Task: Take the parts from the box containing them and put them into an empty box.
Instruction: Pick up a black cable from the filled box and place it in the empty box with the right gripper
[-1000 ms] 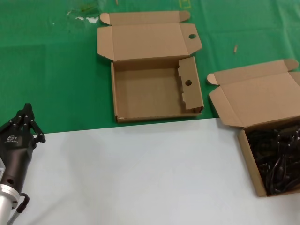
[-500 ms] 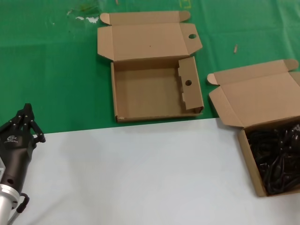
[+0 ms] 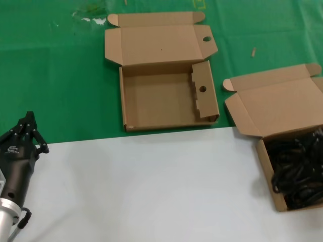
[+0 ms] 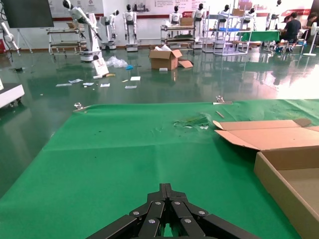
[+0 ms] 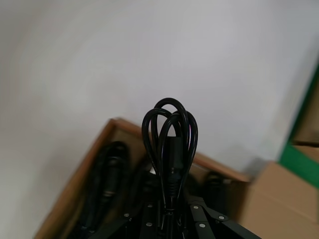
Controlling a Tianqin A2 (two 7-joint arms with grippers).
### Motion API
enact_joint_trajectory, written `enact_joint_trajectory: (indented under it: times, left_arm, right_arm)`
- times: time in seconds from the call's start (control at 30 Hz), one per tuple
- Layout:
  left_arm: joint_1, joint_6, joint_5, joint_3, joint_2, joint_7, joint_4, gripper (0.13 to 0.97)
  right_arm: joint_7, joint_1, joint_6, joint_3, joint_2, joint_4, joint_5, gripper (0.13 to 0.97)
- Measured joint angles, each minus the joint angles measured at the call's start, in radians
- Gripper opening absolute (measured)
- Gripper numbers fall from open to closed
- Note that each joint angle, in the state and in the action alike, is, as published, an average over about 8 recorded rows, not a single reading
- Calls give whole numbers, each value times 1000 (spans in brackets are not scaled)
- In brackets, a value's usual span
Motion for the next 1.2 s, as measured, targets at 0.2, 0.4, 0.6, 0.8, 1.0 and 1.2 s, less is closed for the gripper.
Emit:
enact_joint_trajectory:
  times: [0.2, 0.4, 0.6, 0.8, 1.0, 1.2]
  left_arm:
    - [0, 0, 0, 0, 0, 0, 0, 140]
    - [0, 0, 0, 0, 0, 0, 0, 140]
    - [0, 0, 0, 0, 0, 0, 0, 140]
    - [0, 0, 0, 0, 0, 0, 0, 140]
    - [0, 0, 0, 0, 0, 0, 0, 140]
    - [0, 0, 0, 0, 0, 0, 0, 140]
  right_arm:
    - [144, 72, -38, 5, -17, 107, -38, 206]
    - [326, 201, -63, -22, -119, 166, -135, 206]
    - [456, 317, -48, -78, -276, 132, -239, 206]
    - [502, 385, 14, -141, -429, 23, -328, 206]
    - [507, 415, 106, -190, -557, -132, -390, 206]
    - [491, 432, 205, -218, -671, -309, -414, 206]
